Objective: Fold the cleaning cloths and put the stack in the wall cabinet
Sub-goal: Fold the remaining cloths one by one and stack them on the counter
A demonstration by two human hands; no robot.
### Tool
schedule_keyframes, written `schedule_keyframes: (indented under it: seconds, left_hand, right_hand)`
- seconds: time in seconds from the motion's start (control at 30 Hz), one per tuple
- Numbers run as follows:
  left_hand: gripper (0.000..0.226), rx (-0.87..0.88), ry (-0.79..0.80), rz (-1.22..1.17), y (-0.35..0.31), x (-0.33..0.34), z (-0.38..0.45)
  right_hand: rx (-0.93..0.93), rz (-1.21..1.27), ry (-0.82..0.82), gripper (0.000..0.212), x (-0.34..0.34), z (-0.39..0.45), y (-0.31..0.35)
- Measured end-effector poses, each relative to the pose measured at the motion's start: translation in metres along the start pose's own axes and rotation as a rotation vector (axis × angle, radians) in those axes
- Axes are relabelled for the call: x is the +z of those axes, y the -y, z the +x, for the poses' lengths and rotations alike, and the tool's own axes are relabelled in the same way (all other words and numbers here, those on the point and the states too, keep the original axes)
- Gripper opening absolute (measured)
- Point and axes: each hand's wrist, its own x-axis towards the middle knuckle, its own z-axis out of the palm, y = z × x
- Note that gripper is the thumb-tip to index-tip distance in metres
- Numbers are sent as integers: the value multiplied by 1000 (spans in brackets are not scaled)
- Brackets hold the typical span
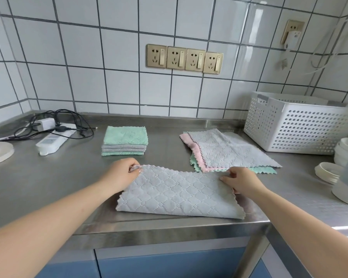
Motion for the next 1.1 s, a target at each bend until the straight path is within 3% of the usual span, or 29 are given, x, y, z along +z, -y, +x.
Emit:
schedule_keyframes:
  seconds: [0.1,0.2,0.27,0.37,0.43,0.5,0.6,0.8,0.93,1.1]
  left_hand:
    - [12,-4,6,86,0,2,6]
    - [4,8,34,215,-3,5,8]
    - [18,43,-21,299,-6,6,6]
    - [25,254,-175,300,-28,11,-6]
    - [36,378,-100,297,-50,21,-17]
    - [42,354,97,329,-67,40,-25]
    - [47,251,235,343,-68,58,-24]
    - [60,152,307,538,-51,53,-29]
    - [71,62,360,574,-41,43,-25]
    - [73,-19,357,536,-25,31,-26]
  right_hand:
    - [-15,-43,-9,30,1,4,0]
    - [6,-109,-8,15,1,6,0]
    - [-6,-197,-71,24,1,4,4]
    - [-266,-335,-173,32,7,-10,27]
    - [-471,-361,-120,35,23,-21,51]
    - [-547,-427,-10,41,48,-27,71]
    - [-488,-457,74,45,77,-29,79]
    - [-379,-492,151,59,75,-28,57]
    - [-280,-542,199,74,57,-24,36]
    - [-151,-544,230,77,39,-23,12]
